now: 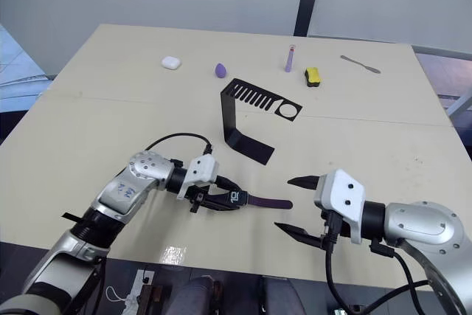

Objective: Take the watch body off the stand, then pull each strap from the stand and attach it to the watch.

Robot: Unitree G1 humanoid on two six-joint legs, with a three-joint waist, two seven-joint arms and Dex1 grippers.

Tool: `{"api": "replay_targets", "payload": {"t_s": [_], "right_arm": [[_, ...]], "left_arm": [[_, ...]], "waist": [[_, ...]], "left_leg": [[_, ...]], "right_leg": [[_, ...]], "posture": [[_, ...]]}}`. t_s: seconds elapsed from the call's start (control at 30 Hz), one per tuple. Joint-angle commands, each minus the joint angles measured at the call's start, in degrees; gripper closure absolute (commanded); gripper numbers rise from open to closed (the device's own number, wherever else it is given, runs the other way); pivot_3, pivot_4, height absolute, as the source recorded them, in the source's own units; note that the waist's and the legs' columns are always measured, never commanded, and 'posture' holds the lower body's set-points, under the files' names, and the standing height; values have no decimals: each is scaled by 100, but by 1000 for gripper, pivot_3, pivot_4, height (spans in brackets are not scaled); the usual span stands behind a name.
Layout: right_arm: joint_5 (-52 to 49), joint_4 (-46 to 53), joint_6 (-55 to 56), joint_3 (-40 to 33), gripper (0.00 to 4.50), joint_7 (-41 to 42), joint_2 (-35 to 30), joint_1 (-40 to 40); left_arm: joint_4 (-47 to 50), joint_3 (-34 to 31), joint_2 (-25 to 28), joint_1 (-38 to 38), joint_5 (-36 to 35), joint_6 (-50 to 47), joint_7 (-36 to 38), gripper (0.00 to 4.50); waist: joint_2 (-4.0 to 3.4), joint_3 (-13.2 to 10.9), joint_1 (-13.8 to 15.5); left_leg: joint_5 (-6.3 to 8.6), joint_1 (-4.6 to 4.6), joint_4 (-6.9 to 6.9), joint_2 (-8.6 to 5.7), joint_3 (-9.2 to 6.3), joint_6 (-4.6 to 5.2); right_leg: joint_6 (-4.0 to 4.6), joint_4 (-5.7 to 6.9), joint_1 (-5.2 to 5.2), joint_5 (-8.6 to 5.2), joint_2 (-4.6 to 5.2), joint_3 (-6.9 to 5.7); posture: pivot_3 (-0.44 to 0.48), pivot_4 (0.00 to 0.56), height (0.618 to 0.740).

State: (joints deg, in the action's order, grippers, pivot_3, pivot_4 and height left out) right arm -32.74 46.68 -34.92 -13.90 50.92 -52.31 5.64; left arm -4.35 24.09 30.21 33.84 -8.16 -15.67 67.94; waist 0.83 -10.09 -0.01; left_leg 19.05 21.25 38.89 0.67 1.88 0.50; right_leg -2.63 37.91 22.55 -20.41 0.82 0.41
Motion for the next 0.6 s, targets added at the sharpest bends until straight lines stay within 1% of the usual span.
{"api": "replay_targets", "payload": {"t_s": [0.03,0.1,0.17,0.23,0.27,0.33,0.37,0.43,0.5,0.53,0.6], "right_arm": [[41,33,105,-140,0,3,-71,76],[25,39,111,-297,0,54,-87,229],[-31,61,131,-541,0,148,-107,437],[-110,42,160,-778,0,261,-112,602],[-302,-19,101,-1120,0,393,-106,723],[-555,-188,55,-1646,0,643,-113,908],[-661,-304,23,-1883,0,739,-133,952],[-830,-530,-47,-2273,0,909,-200,996],[-892,-760,-36,-2590,0,1161,-283,1086],[-893,-897,-20,-2746,0,1335,-348,1154],[-945,-1097,-33,-2985,0,1603,-451,1249]], "left_arm": [[45,-38,1,63,77,51,47,1105],[171,-356,134,8,-233,-230,183,104],[419,-799,472,-39,-747,-535,572,43],[626,-1048,710,-66,-1113,-823,797,43],[613,-1530,1177,-96,-1537,-1140,1155,43],[631,-2112,1821,-153,-2056,-1640,1545,43],[576,-2335,2120,-220,-2167,-1690,1693,43],[393,-2628,2597,-362,-2119,-1598,1784,43],[269,-2861,2973,-484,-2052,-1535,1845,43],[68,-3090,3244,-636,-1972,-1391,1935,43],[-144,-3390,3580,-880,-1921,-1198,2033,43]], "waist": [[0,0,-4],[0,0,-13],[0,0,-29],[-1,0,-41],[0,0,-34],[3,-2,-55],[3,-2,-67],[1,-1,-63],[0,-1,-36],[0,-1,-19],[1,-2,-23]], "left_leg": [[0,0,0,0,0,0],[0,-1,-2,1,-1,0],[0,-1,-2,3,-1,0],[-10,-2,-4,5,0,-18],[-12,-3,-4,5,0,-22],[-14,-2,-6,6,-1,-26],[-15,-3,-9,6,-1,-27],[-14,-5,-12,6,-1,-26],[2,-11,-12,4,-1,2],[4,-12,-12,4,-2,6],[6,-8,-14,3,-2,10]], "right_leg": [[0,0,0,0,0,0],[0,2,2,0,0,0],[0,3,2,0,-2,0],[0,4,3,0,-3,1],[0,4,3,0,-3,1],[1,2,2,0,-4,0],[1,3,2,0,-5,-1],[1,-3,-1,-1,-1,-1],[1,-8,-8,0,3,-1],[1,-9,-10,-1,4,-2],[1,-10,-6,-1,5,-2]], "posture": [[0,150,740],[0,150,740],[0,150,740],[0,150,740],[0,150,740],[0,150,740],[0,150,740],[0,150,740],[0,150,740],[0,150,740],[0,150,740]]}}
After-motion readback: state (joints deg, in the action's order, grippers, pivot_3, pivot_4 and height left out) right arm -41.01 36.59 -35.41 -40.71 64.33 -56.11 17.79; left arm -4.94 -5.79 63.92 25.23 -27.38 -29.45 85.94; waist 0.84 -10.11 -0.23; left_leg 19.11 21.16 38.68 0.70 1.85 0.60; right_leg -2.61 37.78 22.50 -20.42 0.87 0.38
